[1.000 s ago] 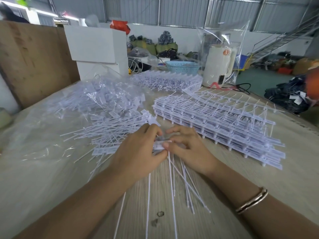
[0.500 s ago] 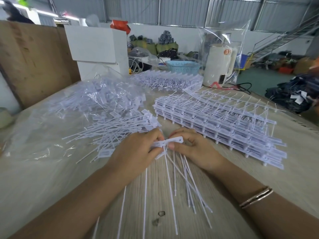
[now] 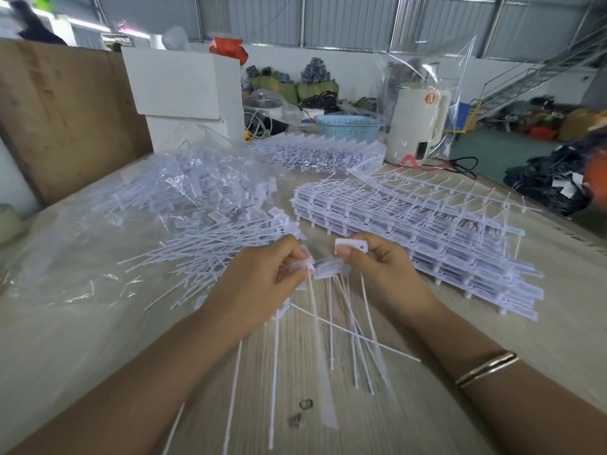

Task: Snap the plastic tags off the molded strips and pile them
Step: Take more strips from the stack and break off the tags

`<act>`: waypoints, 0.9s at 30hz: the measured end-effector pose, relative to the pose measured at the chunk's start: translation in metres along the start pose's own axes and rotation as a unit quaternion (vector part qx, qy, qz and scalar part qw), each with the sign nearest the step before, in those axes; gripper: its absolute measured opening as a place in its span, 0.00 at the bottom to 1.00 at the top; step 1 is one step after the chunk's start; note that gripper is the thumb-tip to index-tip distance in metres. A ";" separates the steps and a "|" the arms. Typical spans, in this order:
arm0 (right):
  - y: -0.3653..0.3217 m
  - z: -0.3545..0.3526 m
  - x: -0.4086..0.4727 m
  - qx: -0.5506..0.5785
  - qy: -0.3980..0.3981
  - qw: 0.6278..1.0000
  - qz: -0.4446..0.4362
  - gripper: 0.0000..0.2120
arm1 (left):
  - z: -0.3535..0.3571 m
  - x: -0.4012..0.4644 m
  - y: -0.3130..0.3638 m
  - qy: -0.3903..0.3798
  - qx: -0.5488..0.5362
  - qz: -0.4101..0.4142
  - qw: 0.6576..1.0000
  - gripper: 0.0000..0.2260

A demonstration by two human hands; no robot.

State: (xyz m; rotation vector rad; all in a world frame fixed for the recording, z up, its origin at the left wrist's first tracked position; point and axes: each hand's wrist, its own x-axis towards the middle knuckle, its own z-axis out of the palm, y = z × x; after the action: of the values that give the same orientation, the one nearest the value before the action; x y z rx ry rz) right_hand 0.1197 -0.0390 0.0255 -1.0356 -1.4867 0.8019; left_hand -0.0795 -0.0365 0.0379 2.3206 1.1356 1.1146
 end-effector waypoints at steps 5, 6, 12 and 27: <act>0.014 -0.011 0.011 -0.238 -0.010 0.971 0.014 0.04 | 0.001 0.000 -0.001 -0.010 0.057 0.027 0.998 0.06; 0.015 -0.010 0.012 -0.261 -0.009 0.965 0.023 0.03 | 0.001 0.000 0.000 -0.008 0.061 0.037 0.997 0.06; 0.004 -0.004 0.008 -0.319 0.024 0.947 -0.017 0.16 | 0.005 -0.001 0.005 0.011 0.082 0.054 0.995 0.09; -0.006 0.001 0.001 -0.037 -0.007 0.999 0.023 0.09 | 0.003 -0.003 0.007 -0.014 0.100 0.067 0.993 0.15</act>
State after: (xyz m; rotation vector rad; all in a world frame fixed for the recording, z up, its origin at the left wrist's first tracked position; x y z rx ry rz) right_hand 0.1174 -0.0401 0.0314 -1.1262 -1.5191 0.7930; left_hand -0.0751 -0.0430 0.0386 2.5925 1.1431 1.0522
